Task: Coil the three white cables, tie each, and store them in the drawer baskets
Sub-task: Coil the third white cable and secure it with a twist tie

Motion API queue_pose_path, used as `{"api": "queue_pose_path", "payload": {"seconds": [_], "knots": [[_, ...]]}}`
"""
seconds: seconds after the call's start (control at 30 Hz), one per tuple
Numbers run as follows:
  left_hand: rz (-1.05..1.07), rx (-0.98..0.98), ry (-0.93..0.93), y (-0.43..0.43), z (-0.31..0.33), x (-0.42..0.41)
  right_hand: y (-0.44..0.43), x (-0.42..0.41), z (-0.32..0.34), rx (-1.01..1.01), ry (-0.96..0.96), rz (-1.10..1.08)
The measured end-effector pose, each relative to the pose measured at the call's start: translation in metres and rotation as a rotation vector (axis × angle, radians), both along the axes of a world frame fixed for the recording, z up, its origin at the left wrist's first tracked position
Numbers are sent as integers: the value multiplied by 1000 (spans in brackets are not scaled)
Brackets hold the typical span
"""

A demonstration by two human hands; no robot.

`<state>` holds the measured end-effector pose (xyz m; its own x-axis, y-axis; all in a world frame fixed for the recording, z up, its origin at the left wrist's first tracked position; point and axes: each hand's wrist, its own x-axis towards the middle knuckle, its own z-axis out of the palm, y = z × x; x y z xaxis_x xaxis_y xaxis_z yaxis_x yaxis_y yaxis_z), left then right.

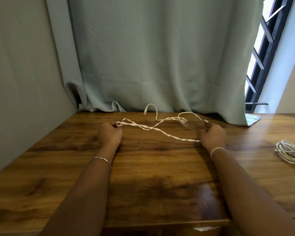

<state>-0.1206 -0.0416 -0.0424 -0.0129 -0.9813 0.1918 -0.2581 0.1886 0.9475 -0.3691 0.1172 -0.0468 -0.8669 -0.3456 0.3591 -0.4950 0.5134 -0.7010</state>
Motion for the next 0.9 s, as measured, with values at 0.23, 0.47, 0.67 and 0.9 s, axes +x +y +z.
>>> {"api": "queue_pose_path", "payload": {"seconds": [0.23, 0.47, 0.67, 0.9], "knots": [[-291, -384, -585, 12, -9, -3, 4, 12, 8, -447, 320, 19], [-509, -417, -796, 11, -13, -8, 8, 15, 15, -585, 555, -36], [-764, -261, -433, 23, -8, -14, 0, 12, 8, -521, 559, 93], [-840, -279, -513, 31, -7, -15, -3, 13, 7, -521, 368, 203]]}}
